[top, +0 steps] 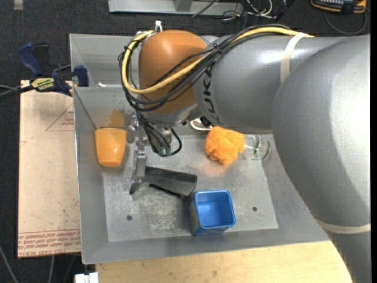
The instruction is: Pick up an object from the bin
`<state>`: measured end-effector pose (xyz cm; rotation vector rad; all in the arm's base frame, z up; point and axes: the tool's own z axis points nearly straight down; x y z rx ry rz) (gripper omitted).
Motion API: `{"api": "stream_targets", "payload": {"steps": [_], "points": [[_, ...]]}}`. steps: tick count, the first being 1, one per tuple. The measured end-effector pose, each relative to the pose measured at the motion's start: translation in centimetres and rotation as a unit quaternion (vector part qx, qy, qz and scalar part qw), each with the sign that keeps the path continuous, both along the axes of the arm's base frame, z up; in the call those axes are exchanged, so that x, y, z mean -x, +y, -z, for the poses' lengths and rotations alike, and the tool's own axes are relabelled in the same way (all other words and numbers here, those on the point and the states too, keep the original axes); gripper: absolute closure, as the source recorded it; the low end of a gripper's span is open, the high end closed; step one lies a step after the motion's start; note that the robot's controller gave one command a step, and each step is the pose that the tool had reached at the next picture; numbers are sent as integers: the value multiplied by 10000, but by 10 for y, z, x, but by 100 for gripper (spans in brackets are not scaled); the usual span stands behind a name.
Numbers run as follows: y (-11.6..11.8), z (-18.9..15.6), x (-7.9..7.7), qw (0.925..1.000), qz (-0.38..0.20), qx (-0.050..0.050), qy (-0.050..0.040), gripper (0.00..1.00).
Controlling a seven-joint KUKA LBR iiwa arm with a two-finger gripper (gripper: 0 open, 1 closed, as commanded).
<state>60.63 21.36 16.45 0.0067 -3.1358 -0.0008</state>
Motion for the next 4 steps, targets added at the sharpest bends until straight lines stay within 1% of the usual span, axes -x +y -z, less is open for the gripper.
{"api": "stream_targets", "payload": {"steps": [1,2,3,4], "points": [[0,-1,0,10000,5,-1,-2,0],[2,6,0,9996,-276,-9,-63,0],[-5,34,13,9953,-972,-14,-20,0],[-46,74,18,9986,-520,-23,-68,0]]}}
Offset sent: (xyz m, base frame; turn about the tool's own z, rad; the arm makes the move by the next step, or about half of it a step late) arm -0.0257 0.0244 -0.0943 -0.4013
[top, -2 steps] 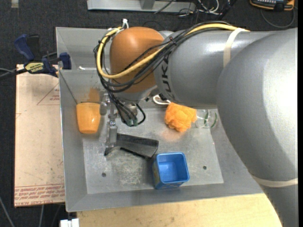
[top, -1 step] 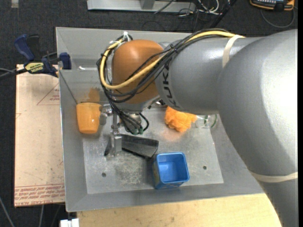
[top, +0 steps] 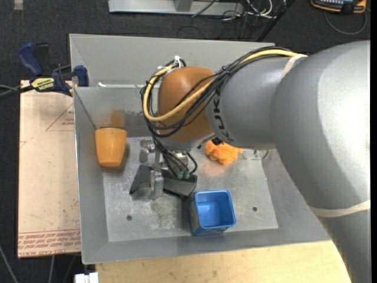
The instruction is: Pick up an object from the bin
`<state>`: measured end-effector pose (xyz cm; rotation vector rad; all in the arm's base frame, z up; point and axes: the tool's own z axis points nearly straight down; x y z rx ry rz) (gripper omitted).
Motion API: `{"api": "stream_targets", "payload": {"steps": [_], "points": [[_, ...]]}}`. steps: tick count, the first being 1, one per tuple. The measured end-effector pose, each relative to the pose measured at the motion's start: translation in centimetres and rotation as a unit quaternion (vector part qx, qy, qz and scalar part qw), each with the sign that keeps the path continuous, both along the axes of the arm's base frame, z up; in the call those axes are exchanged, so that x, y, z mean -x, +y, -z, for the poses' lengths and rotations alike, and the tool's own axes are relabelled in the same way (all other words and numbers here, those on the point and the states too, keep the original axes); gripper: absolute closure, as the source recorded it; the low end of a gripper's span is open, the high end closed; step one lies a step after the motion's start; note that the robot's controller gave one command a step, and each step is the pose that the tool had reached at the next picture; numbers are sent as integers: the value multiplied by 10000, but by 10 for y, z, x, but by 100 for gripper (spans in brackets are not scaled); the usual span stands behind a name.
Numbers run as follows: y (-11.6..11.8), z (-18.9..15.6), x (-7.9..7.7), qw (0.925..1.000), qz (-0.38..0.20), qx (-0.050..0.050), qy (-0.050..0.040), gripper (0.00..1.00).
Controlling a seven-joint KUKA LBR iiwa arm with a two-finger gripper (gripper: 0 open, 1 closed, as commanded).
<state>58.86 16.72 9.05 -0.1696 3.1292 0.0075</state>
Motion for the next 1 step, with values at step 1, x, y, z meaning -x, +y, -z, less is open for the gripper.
{"api": "stream_targets", "payload": {"steps": [1], "points": [[-26,22,-7,9983,-589,22,42,0]]}}
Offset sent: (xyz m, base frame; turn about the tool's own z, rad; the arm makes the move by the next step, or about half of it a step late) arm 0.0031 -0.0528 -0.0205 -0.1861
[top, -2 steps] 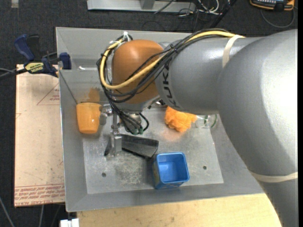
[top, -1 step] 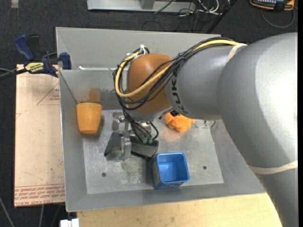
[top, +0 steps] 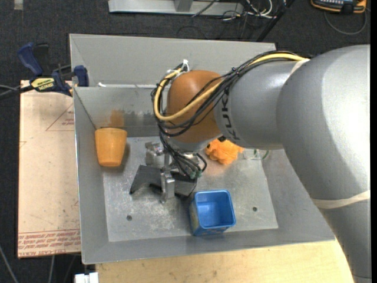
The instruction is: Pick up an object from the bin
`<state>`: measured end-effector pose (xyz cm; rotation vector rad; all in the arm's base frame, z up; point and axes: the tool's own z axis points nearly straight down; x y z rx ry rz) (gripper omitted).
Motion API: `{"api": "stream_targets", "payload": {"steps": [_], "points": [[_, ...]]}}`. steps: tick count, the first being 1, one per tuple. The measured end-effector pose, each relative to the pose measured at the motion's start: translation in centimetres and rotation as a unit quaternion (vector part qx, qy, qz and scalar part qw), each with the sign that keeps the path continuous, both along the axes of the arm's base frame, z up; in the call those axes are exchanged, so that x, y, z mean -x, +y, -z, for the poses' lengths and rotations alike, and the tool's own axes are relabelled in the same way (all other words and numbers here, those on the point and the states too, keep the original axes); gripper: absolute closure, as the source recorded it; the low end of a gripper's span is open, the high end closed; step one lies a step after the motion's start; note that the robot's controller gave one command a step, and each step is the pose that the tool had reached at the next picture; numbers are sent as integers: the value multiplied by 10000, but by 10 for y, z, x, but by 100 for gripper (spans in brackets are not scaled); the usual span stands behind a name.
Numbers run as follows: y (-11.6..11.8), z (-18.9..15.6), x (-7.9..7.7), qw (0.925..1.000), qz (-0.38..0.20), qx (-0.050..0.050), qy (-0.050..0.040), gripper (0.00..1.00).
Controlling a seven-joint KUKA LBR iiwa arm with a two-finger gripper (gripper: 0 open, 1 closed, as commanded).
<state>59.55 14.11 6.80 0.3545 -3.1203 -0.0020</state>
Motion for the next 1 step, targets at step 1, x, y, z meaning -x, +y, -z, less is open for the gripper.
{"api": "stream_targets", "payload": {"steps": [1], "points": [[-26,-3,3,9994,-326,-29,-61,100]]}}
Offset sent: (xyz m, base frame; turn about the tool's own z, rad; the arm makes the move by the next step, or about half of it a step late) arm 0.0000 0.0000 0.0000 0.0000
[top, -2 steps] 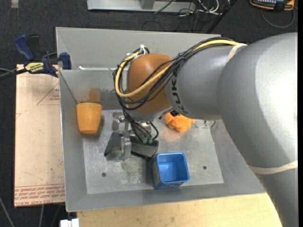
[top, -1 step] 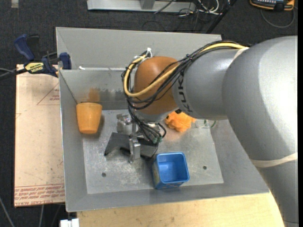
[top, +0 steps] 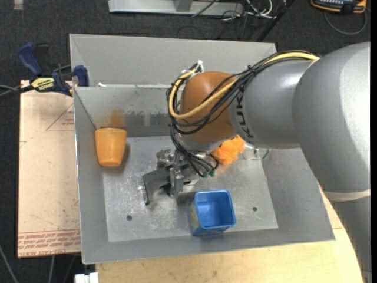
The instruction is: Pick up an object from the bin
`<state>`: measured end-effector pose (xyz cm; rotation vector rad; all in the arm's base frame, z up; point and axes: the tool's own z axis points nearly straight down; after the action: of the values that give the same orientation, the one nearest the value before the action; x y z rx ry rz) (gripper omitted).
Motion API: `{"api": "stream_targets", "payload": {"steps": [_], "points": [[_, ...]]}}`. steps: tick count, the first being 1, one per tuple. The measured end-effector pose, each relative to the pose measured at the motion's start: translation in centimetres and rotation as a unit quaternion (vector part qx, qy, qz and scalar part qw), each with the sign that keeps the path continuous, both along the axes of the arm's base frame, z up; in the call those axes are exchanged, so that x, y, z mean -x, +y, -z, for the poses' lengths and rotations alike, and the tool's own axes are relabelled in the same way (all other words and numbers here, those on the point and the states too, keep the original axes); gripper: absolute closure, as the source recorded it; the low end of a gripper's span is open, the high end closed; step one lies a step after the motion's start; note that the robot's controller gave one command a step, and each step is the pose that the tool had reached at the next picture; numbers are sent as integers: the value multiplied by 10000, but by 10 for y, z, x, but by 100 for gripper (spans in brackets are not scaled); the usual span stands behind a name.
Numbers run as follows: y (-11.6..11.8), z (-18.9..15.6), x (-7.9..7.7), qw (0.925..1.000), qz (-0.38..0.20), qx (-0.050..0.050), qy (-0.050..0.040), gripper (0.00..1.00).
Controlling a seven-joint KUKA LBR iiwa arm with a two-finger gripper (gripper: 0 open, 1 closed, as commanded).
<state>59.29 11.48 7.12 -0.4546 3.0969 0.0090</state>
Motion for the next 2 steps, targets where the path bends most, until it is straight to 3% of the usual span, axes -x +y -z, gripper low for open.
{"api": "stream_targets", "payload": {"steps": [1,2], "points": [[0,0,0,10000,-1,-1,1,100],[-10,-113,3,10000,-75,-2,14,100]]}}
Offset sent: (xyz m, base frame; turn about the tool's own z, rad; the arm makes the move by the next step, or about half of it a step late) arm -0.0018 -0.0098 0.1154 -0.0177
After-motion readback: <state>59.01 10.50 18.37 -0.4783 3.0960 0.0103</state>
